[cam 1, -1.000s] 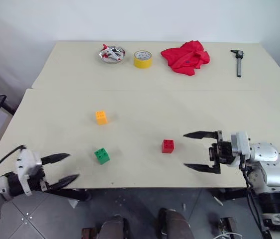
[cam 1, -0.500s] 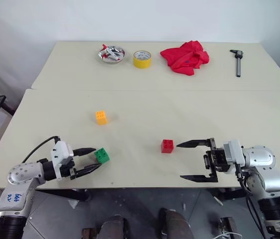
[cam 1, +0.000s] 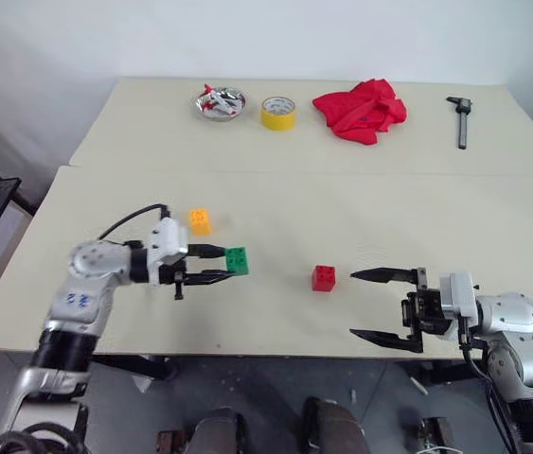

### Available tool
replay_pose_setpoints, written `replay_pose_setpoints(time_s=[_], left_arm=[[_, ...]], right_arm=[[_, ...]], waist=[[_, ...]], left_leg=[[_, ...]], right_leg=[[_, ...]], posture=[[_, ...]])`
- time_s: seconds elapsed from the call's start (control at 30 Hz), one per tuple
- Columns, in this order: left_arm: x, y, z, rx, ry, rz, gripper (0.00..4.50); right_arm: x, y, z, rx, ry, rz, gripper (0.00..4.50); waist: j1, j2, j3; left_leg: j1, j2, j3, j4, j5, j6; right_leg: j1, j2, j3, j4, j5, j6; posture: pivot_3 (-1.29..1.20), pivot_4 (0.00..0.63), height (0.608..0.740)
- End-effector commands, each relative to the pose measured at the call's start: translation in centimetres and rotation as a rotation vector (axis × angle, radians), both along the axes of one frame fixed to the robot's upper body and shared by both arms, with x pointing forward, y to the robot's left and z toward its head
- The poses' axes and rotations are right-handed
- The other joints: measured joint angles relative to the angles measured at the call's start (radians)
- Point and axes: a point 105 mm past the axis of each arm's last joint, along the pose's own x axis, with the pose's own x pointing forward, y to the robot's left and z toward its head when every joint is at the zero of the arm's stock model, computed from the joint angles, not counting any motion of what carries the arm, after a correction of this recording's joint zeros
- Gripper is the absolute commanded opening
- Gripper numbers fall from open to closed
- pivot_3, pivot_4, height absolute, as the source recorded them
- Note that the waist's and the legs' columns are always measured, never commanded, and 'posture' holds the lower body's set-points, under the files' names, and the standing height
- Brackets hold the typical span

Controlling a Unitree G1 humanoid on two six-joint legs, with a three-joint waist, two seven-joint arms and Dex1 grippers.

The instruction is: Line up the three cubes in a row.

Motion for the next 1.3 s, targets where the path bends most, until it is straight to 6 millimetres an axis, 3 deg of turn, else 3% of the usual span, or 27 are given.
replay_pose_setpoints(time_s=[0.03, 0.37, 0.43, 0.53, 0.63, 0.8, 0.87, 0.93, 1.0, 1.07, 1.17, 1.3], left_arm=[[0.9, -2.1, -1.9, 0.104, -0.002, -0.079, 1.45], [0.9, -3.6, -3.1, 0.107, 0.004, -0.156, 1.45], [1.4, -3.6, -2.4, 0.083, -0.022, -0.127, 2.18], [1.2, -2.9, 0.8, -0.066, -0.077, -0.094, 3.11], [-0.2, -0.3, 2.3, -0.104, -0.131, -0.062, 4.00], [-2.1, 5.0, 3.2, -0.127, -0.210, 0.186, 4.00], [-2.4, 7.7, 3.0, -0.177, -0.213, 0.373, 4.00], [-2.5, 10.6, 2.7, -0.265, -0.216, 0.581, 4.34], [-3.4, 15.3, 0.5, -0.369, -0.159, 0.883, 4.48], [-4.7, 17.6, -1.2, -0.397, -0.128, 1.049, 4.48], [-5.9, 18.1, -2.2, -0.385, -0.118, 1.128, 4.48], [-5.3, 16.3, -1.2, -0.423, -0.122, 1.082, 4.48]], right_arm=[[-0.3, -0.2, 1.0, 0.002, -0.046, -0.024, 4.50], [-0.9, -0.6, 0.6, 0.006, -0.025, -0.074, 4.50], [-0.9, -0.4, 0.6, 0.011, -0.022, -0.069, 4.50], [-0.8, 0.1, 0.8, 0.023, -0.020, -0.055, 4.50], [-0.3, 0.7, 1.1, 0.035, -0.012, -0.050, 4.50], [1.5, 1.5, 2.3, 0.100, -0.011, -0.118, 4.50], [1.9, 2.0, 2.8, 0.131, -0.026, -0.111, 4.50], [2.5, 2.4, 3.3, 0.158, -0.044, -0.118, 4.50], [3.4, 3.0, 4.1, 0.210, -0.081, -0.144, 4.50], [3.7, 3.5, 4.4, 0.225, -0.096, -0.153, 4.50], [3.8, 3.7, 4.2, 0.206, -0.106, -0.150, 4.50], [3.8, 3.5, 3.9, 0.194, -0.098, -0.146, 4.50]], waist=[[0.001, 0.000, 0.000], [0.002, -0.001, 0.000], [0.003, -0.001, 0.000], [0.001, -0.002, 0.001], [-0.005, -0.002, 0.001], [-0.027, -0.002, 0.001], [-0.025, -0.002, 0.001], [-0.021, -0.002, 0.001], [-0.021, -0.003, 0.001], [-0.024, -0.003, 0.001], [-0.016, -0.003, 0.001], [0.000, -0.004, 0.001]], left_leg=[[0.000, 0.000, 0.000, 0.000, 0.000, 0.000], [-0.001, 0.001, 0.001, 0.001, 0.000, 0.000], [-0.001, 0.000, 0.000, 0.001, 0.000, 0.001], [-0.001, 0.001, 0.000, 0.001, 0.000, 0.001], [-0.001, 0.002, -0.003, 0.001, 0.000, 0.001], [0.001, 0.006, -0.008, -0.001, 0.000, 0.000], [0.001, 0.007, -0.008, -0.001, 0.000, -0.001], [0.001, 0.007, -0.008, 0.000, 0.000, 0.000], [0.001, 0.006, -0.010, 0.000, 0.000, 0.000], [0.001, 0.006, -0.010, 0.000, -0.001, 0.001], [0.001, 0.006, -0.012, -0.001, -0.001, 0.000], [0.000, 0.006, -0.011, 0.000, -0.001, 0.000]], right_leg=[[0.000, 0.000, 0.000, 0.000, 0.000, 0.000], [0.000, 0.001, 0.000, -0.002, 0.000, 0.000], [0.001, 0.001, 0.000, -0.002, 0.000, 0.000], [0.001, 0.001, 0.000, -0.002, 0.000, 0.000], [0.000, 0.001, 0.000, -0.002, 0.000, 0.000], [-0.001, 0.001, 0.000, 0.001, 0.000, 0.000], [-0.001, 0.001, 0.000, 0.001, 0.000, 0.000], [-0.001, -0.001, 0.000, 0.001, 0.000, 0.000], [0.000, -0.002, 0.000, 0.001, 0.000, 0.000], [0.000, -0.003, 0.000, 0.001, 0.000, 0.000], [0.000, -0.003, -0.002, 0.001, 0.000, 0.000], [0.000, -0.003, -0.002, 0.001, 0.000, 0.000]], posture=[[0.00, 0.150, 0.740], [0.00, 0.150, 0.740], [0.00, 0.150, 0.740], [0.00, 0.150, 0.740], [0.00, 0.150, 0.740], [0.00, 0.150, 0.740], [0.00, 0.150, 0.740], [0.00, 0.150, 0.740], [0.00, 0.150, 0.740], [0.00, 0.150, 0.740], [0.00, 0.150, 0.740], [0.00, 0.150, 0.740]])
